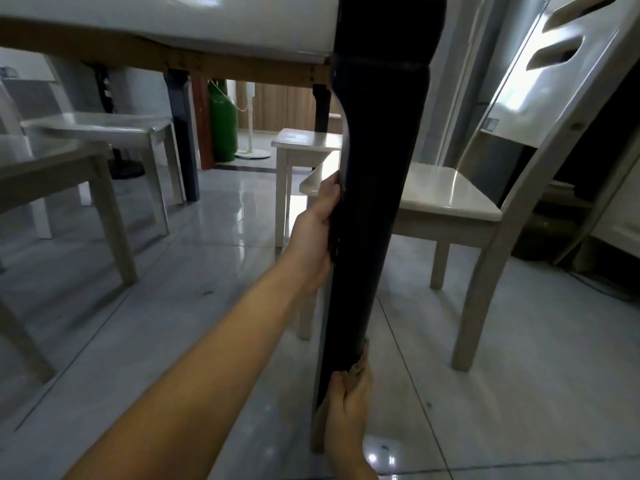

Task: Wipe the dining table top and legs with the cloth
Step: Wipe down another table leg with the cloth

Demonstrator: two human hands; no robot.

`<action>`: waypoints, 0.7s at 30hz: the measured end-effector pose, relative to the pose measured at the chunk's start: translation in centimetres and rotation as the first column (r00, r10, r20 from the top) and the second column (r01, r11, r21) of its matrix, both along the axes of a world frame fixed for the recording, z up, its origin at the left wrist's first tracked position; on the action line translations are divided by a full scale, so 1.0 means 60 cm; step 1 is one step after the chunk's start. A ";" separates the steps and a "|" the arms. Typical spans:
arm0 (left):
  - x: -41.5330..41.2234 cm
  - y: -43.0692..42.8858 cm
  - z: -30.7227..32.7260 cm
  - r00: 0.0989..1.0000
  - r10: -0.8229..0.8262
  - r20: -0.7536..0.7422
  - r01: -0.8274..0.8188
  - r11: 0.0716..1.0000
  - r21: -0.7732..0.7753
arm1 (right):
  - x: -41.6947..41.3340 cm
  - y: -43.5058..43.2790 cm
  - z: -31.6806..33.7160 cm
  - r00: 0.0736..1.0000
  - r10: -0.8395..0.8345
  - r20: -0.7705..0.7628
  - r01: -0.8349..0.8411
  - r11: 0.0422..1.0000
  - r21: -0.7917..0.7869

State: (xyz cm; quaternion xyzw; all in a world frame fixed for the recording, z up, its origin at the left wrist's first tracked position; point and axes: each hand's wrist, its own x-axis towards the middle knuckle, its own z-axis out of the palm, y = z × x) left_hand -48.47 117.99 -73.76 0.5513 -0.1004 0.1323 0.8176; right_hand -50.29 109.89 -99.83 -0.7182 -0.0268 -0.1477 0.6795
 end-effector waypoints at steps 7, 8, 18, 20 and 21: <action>0.004 0.003 -0.005 1.000 0.005 -0.015 -0.005 1.000 0.024 | -0.011 -0.008 -0.104 0.949 0.055 -0.310 -0.073 0.996 -0.046; 0.005 0.003 -0.004 1.000 0.003 -0.007 -0.003 1.000 0.025 | -0.013 -0.005 -0.103 0.937 0.050 -0.347 -0.066 0.997 -0.035; -0.032 -0.019 -0.012 0.956 0.239 -0.172 -0.201 0.957 0.211 | -0.024 -0.007 0.142 0.792 -0.016 -0.610 0.216 0.943 0.255; -0.064 -0.024 -0.008 0.933 0.258 -0.249 -0.190 0.945 0.266 | -0.031 -0.022 0.240 0.813 0.022 -0.581 0.177 0.942 0.284; -0.079 -0.026 -0.001 0.916 0.262 -0.303 -0.178 0.944 0.277 | -0.037 -0.033 0.292 0.819 0.043 -0.572 0.163 0.939 0.303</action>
